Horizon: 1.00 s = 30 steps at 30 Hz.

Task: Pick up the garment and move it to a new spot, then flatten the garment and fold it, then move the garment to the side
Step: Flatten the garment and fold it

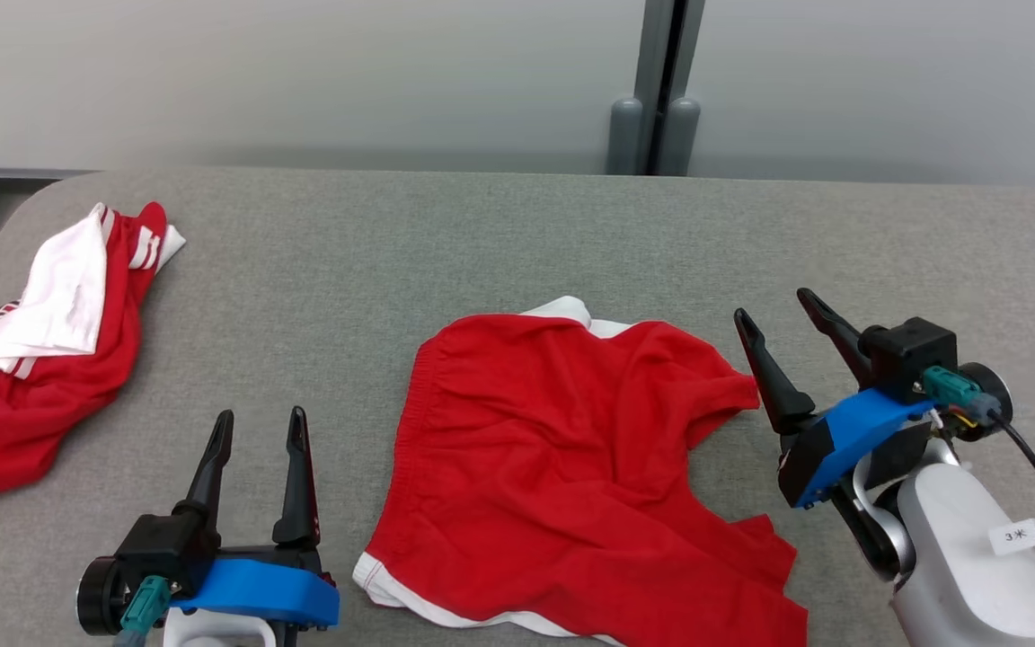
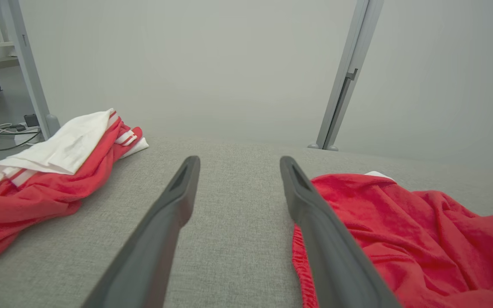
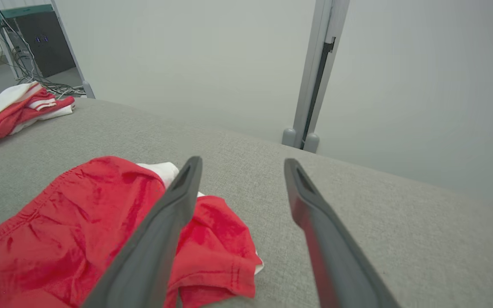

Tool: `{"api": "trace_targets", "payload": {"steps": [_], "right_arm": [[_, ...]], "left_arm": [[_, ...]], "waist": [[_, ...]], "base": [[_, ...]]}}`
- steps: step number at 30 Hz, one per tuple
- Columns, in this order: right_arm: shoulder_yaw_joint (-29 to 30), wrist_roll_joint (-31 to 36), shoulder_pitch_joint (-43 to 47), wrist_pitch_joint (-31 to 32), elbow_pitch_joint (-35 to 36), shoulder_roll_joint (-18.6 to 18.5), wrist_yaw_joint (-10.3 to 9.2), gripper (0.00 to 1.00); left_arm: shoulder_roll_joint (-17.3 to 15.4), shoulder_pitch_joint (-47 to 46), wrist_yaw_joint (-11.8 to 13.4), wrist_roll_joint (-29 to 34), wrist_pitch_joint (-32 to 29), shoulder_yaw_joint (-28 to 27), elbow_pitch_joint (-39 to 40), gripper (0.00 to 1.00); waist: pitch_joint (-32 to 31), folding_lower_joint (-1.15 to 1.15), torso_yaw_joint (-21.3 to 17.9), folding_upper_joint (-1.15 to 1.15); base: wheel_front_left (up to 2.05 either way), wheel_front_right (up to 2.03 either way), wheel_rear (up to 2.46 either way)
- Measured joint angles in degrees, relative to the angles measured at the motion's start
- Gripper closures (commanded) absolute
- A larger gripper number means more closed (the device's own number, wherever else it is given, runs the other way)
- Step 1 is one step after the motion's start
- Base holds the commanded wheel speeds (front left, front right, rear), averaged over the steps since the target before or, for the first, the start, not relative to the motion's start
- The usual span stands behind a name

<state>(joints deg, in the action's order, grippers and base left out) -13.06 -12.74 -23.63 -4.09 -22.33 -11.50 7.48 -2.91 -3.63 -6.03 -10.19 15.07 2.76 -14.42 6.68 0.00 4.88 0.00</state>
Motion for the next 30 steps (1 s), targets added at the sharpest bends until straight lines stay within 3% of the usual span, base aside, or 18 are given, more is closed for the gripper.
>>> {"api": "trace_targets", "payload": {"steps": [13,22,24,25,27,30], "right_arm": [[-0.8,0.4,-7.0,1.7,-20.8,-0.3,0.00,0.00],[-2.9,0.8,-11.3,2.6,-32.2,-0.1,0.00,0.00],[-3.3,0.2,-11.9,3.4,-33.7,-0.1,0.01,0.26],[-3.7,-0.2,-12.4,3.9,-34.3,-0.1,0.01,0.60],[-4.6,-1.0,-13.2,4.7,-35.1,-0.3,0.01,1.00],[-5.7,-2.6,-14.6,5.5,-35.7,-1.1,0.05,1.00]], "left_arm": [[0.0,-2.1,0.2,-1.4,0.0,2.0,-0.2,0.00],[0.0,-2.7,0.7,-1.9,0.0,3.2,0.0,0.00],[0.0,-2.8,0.7,-2.0,0.0,3.4,-0.1,0.00],[0.0,-2.9,0.7,-2.0,0.0,3.5,-0.2,0.00],[0.0,-3.4,0.7,-2.3,0.0,3.6,-0.3,0.00],[0.0,-3.5,0.7,-2.4,0.0,3.7,-0.3,0.00]], "waist": [[3.5,0.00,5.6,0.00],[5.2,0.00,7.3,0.00],[5.2,-0.01,7.4,0.00],[5.3,-0.01,7.4,0.00],[5.3,-0.01,7.5,0.00],[5.4,-0.01,7.7,0.00]], "base": [[0.00,0.00,0.00],[0.00,0.00,0.00],[0.00,0.00,0.00],[0.00,0.00,0.00],[0.00,0.00,0.00],[0.00,0.00,0.00]]}}
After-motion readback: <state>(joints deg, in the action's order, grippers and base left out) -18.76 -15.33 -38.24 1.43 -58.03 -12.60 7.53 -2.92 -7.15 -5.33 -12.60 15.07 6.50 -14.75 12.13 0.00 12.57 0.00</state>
